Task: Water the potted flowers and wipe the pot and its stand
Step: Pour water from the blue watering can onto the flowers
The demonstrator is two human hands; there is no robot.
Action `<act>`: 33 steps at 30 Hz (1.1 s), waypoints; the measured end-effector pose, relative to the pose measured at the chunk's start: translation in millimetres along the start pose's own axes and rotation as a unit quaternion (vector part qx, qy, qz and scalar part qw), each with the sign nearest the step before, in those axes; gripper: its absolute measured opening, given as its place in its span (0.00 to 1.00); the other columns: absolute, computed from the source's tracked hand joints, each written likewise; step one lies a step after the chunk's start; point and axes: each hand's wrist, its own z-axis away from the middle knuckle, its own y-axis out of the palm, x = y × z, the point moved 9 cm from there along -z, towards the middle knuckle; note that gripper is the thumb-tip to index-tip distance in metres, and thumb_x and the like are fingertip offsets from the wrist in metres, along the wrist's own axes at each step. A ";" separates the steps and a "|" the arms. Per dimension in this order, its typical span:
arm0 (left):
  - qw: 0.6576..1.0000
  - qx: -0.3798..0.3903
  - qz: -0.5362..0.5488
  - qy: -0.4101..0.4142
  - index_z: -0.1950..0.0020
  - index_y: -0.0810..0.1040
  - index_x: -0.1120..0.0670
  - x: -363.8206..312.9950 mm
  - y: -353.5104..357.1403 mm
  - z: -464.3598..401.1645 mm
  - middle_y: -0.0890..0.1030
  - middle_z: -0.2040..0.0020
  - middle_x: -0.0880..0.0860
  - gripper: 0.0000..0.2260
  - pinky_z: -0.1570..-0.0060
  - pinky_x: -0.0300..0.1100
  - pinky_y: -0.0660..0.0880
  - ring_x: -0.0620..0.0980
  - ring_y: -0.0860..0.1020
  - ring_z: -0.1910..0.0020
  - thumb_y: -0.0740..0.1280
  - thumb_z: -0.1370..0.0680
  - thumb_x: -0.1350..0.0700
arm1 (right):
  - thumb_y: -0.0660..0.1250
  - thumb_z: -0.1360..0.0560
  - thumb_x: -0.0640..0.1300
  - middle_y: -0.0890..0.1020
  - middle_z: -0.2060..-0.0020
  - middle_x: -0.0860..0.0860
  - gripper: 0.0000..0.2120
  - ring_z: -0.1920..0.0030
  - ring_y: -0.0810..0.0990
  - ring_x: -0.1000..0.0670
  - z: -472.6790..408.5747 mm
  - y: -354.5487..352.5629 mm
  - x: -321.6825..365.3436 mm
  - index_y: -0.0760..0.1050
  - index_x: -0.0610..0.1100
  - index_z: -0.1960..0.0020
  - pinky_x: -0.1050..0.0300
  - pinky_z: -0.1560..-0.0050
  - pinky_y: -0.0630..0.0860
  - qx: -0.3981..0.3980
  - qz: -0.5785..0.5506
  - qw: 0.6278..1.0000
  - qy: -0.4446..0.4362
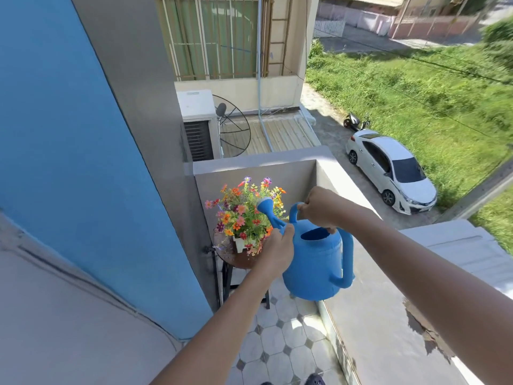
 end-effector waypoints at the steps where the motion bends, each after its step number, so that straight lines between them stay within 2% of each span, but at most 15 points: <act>1: 1.000 0.005 -0.001 0.004 0.39 0.72 0.59 -4.7 4.5 -1.6 0.76 0.55 0.55 0.34 0.61 0.46 0.68 0.50 0.74 0.60 0.48 0.26 0.32 | 0.59 0.19 0.47 0.76 0.71 0.41 0.13 0.76 0.78 0.42 0.2 -3.0 -5.9 0.74 0.37 0.48 0.55 0.70 0.75 -0.002 -0.006 1.000 0.008; 4: 1.000 0.015 -0.009 0.012 0.37 0.71 0.60 -12.9 18.0 -8.6 0.76 0.53 0.60 0.31 0.61 0.47 0.70 0.51 0.74 0.59 0.50 0.23 0.36 | 0.59 0.19 0.43 0.74 0.66 0.43 0.12 0.70 0.78 0.42 2.4 -11.3 -21.4 0.74 0.36 0.44 0.54 0.69 0.77 -0.009 -0.035 0.999 0.034; 6: 1.000 0.020 -0.012 0.011 0.37 0.71 0.60 -13.2 26.5 -13.8 0.76 0.51 0.63 0.32 0.57 0.51 0.73 0.56 0.76 0.56 0.50 0.24 0.35 | 0.59 0.20 0.43 0.74 0.64 0.44 0.13 0.71 0.74 0.46 2.6 -14.8 -30.4 0.75 0.36 0.42 0.54 0.72 0.75 -0.011 -0.048 0.998 0.047; 7: 1.000 0.023 -0.014 0.011 0.38 0.71 0.59 -12.5 30.6 -16.3 0.77 0.52 0.62 0.32 0.55 0.52 0.73 0.56 0.76 0.55 0.50 0.25 0.34 | 0.59 0.20 0.42 0.73 0.65 0.44 0.12 0.70 0.74 0.45 0.8 -15.4 -35.0 0.75 0.38 0.40 0.51 0.69 0.78 -0.012 -0.049 0.997 0.053; 8: 1.000 0.025 -0.012 0.013 0.38 0.72 0.58 -12.9 33.2 -17.5 0.77 0.52 0.61 0.31 0.56 0.50 0.72 0.55 0.76 0.56 0.50 0.25 0.34 | 0.59 0.20 0.39 0.73 0.66 0.45 0.13 0.69 0.75 0.43 1.7 -15.7 -39.2 0.75 0.41 0.37 0.48 0.63 0.80 -0.015 -0.066 0.995 0.069; 9: 0.999 0.031 -0.006 0.013 0.38 0.71 0.58 -13.1 35.7 -18.3 0.76 0.52 0.60 0.30 0.59 0.48 0.71 0.51 0.74 0.58 0.50 0.24 0.35 | 0.58 0.20 0.37 0.72 0.67 0.45 0.15 0.67 0.77 0.41 1.4 -15.0 -42.1 0.75 0.43 0.36 0.47 0.58 0.82 -0.012 -0.066 0.995 0.074; 10: 0.999 0.036 0.000 0.013 0.37 0.71 0.58 -12.5 37.3 -20.2 0.76 0.53 0.59 0.29 0.62 0.45 0.69 0.49 0.72 0.60 0.50 0.23 0.36 | 0.58 0.20 0.38 0.72 0.68 0.44 0.15 0.67 0.78 0.40 0.9 -15.1 -43.9 0.74 0.43 0.36 0.48 0.56 0.82 -0.013 -0.065 0.995 0.077; 13: 0.999 0.036 -0.001 0.012 0.37 0.71 0.56 -11.1 36.8 -24.9 0.75 0.52 0.56 0.31 0.60 0.46 0.69 0.49 0.73 0.58 0.50 0.26 0.34 | 0.58 0.20 0.42 0.75 0.71 0.44 0.12 0.74 0.77 0.43 -5.2 -15.8 -40.0 0.75 0.39 0.41 0.54 0.66 0.77 -0.007 -0.033 0.998 0.056; 16: 1.000 0.024 -0.002 0.012 0.36 0.70 0.57 -8.7 29.3 -28.5 0.75 0.49 0.58 0.33 0.60 0.45 0.69 0.50 0.74 0.56 0.49 0.26 0.33 | 0.60 0.20 0.46 0.76 0.64 0.45 0.14 0.73 0.74 0.48 -10.3 -16.2 -28.5 0.74 0.37 0.42 0.59 0.73 0.72 -0.011 -0.041 0.999 0.028; 18: 1.000 0.016 0.002 0.017 0.36 0.69 0.57 -7.3 21.4 -31.7 0.76 0.50 0.56 0.29 0.61 0.44 0.68 0.49 0.75 0.55 0.50 0.22 0.36 | 0.59 0.19 0.45 0.75 0.64 0.44 0.13 0.70 0.78 0.45 -13.6 -15.8 -22.5 0.74 0.37 0.42 0.54 0.72 0.76 -0.020 -0.065 0.997 0.027; 20: 1.000 0.008 0.006 0.019 0.37 0.70 0.56 -5.2 12.6 -34.4 0.78 0.49 0.56 0.27 0.59 0.46 0.69 0.50 0.76 0.54 0.50 0.21 0.37 | 0.56 0.18 0.45 0.75 0.68 0.43 0.12 0.70 0.81 0.41 -14.4 -14.3 -16.9 0.74 0.38 0.46 0.51 0.67 0.78 -0.018 -0.073 0.997 0.030; 22: 1.000 -0.002 0.007 0.019 0.38 0.70 0.55 -4.3 3.0 -34.8 0.78 0.49 0.56 0.26 0.58 0.47 0.69 0.51 0.77 0.53 0.50 0.21 0.36 | 0.57 0.18 0.49 0.77 0.72 0.43 0.16 0.76 0.78 0.43 -18.1 -12.6 -6.8 0.75 0.37 0.48 0.55 0.71 0.76 -0.016 -0.057 0.998 0.007; 26: 0.998 -0.041 -0.011 0.038 0.40 0.69 0.53 -5.9 -16.9 -36.1 0.77 0.50 0.56 0.25 0.59 0.48 0.70 0.52 0.76 0.53 0.49 0.21 0.36 | 0.57 0.18 0.49 0.74 0.70 0.46 0.19 0.74 0.73 0.49 -21.4 -10.0 12.7 0.76 0.33 0.47 0.60 0.73 0.72 -0.017 -0.074 0.997 -0.033; 30: 0.996 -0.072 -0.005 0.052 0.39 0.69 0.53 -5.4 -30.0 -38.3 0.77 0.51 0.55 0.23 0.58 0.48 0.72 0.53 0.77 0.54 0.50 0.21 0.38 | 0.54 0.17 0.46 0.76 0.71 0.41 0.19 0.76 0.73 0.46 -21.1 0.0 20.2 0.76 0.32 0.43 0.60 0.74 0.70 0.011 -0.114 0.992 -0.048; 33: 0.995 -0.074 -0.010 0.066 0.40 0.69 0.50 -10.2 -25.4 -42.2 0.77 0.50 0.55 0.19 0.57 0.49 0.73 0.53 0.77 0.53 0.51 0.20 0.39 | 0.56 0.17 0.48 0.74 0.72 0.41 0.20 0.81 0.69 0.48 -25.6 5.3 6.1 0.75 0.31 0.50 0.61 0.76 0.68 0.005 -0.194 0.980 -0.044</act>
